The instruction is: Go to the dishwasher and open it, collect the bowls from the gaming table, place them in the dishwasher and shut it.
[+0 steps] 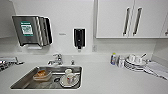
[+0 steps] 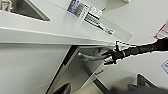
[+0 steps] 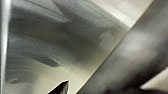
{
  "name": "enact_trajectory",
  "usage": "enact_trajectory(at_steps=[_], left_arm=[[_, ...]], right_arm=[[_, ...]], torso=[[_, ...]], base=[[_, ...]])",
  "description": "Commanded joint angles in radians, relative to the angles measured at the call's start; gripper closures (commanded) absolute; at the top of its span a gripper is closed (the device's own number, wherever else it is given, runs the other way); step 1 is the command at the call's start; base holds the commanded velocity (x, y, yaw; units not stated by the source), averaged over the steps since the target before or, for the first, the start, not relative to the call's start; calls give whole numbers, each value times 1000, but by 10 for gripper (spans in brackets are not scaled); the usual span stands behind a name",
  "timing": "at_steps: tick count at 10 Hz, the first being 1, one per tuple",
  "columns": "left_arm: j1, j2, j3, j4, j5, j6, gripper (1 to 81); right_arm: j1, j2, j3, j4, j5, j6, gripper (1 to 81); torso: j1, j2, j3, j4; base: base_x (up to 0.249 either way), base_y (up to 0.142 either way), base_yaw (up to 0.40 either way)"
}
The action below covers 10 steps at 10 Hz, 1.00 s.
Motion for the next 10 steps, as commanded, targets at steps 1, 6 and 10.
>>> enact_trajectory(at_steps=[1,6,10], left_arm=[[-74,-46,29,6,-1,-2,10],[-74,-44,29,6,1,-2,10],[-74,-41,29,6,1,-2,10]], right_arm=[[6,-52,-22,-37,-279,-25,10],[-4,-27,-30,-39,-279,-25,10],[-14,-23,-39,-39,-277,-27,10]], torso=[[0,0,0,0],[-1,-1,1,0],[-1,-1,1,0]], base=[[-67,0,0],[-67,0,0],[-67,0,0]])
